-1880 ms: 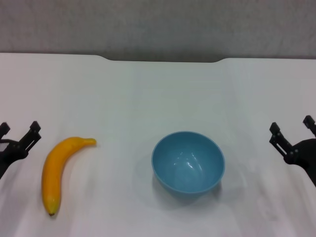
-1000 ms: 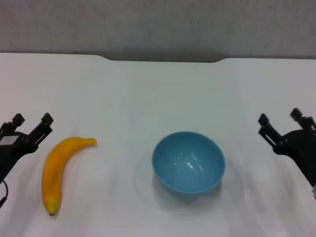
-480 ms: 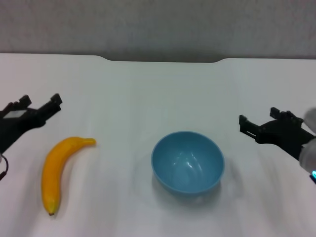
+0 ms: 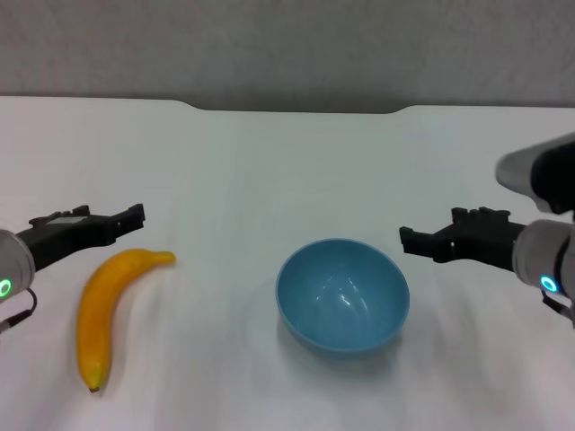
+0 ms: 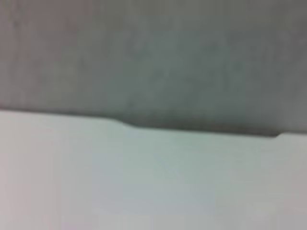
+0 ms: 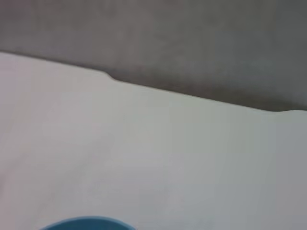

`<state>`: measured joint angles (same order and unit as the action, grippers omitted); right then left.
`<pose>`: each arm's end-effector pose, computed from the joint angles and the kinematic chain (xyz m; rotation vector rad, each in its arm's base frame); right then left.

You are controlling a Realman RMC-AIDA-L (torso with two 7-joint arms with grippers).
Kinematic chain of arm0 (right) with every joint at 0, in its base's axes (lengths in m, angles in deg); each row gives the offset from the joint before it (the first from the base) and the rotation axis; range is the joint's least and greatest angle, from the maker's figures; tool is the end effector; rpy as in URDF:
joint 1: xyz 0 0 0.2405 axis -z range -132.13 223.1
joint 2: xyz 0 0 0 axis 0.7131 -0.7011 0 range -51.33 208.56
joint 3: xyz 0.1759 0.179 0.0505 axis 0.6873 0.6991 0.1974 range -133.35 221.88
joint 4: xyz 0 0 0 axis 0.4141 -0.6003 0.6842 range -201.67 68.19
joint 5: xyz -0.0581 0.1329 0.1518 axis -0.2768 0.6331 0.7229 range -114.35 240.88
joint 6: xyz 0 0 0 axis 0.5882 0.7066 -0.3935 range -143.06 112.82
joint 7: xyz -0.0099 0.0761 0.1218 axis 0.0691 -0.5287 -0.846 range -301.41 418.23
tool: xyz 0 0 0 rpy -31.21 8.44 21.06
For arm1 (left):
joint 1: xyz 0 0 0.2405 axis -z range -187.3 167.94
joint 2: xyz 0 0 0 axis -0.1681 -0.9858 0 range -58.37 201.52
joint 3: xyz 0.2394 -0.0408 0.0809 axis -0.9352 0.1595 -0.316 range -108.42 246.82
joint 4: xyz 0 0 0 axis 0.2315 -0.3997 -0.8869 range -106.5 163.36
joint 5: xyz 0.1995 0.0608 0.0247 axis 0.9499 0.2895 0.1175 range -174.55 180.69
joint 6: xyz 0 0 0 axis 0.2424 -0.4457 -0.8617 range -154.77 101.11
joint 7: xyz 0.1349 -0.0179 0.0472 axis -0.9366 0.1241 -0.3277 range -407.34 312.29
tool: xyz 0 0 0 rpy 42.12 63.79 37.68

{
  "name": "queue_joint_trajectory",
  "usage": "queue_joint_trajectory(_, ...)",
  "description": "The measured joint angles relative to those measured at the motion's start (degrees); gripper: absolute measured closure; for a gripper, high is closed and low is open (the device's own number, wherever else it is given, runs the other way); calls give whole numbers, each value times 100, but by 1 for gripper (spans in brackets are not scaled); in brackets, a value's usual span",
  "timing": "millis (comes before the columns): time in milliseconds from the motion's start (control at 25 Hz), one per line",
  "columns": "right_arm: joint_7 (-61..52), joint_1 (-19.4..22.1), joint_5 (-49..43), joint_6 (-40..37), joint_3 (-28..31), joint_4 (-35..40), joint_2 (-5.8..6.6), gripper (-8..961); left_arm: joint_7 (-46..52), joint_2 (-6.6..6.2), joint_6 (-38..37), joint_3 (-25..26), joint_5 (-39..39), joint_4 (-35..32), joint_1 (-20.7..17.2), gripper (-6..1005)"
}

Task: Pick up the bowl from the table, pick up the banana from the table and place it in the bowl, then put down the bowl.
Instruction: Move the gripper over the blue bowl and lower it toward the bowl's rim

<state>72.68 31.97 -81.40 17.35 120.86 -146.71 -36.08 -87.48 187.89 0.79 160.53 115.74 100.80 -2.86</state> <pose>0.2153 0.3567 -0.0225 -2.1389 0.8932 0.1768 -0.2794 0.3510 0.0221 -1.8928 -1.1268 -0.4517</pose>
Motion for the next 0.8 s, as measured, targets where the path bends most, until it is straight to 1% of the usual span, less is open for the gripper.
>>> queue_joint_trajectory(120,1,-236,11,388,109,21,-6,64,881,6,288,143,1084,0,243,111)
queue_joint_trajectory(200,-4,-334,26,499,135,89,-16,64,1251,16,366,169,1622,-9,355,112)
queue_joint_trajectory(240,-9,-369,31,507,131,131,-20,64,1540,25,398,166,2063,-29,434,112)
queue_joint_trajectory(280,-16,-405,42,513,119,181,-25,64,1540,25,398,166,2063,-29,434,112)
queue_joint_trajectory(400,-81,-516,146,572,68,351,-32,64,1903,28,541,173,2527,-70,534,112)
queue_joint_trajectory(560,-100,-700,269,704,59,684,-34,63,2188,27,695,212,2897,-189,664,113)
queue_joint_trajectory(800,-109,-847,473,688,19,1163,-36,63,2241,26,701,216,2993,-278,687,113)
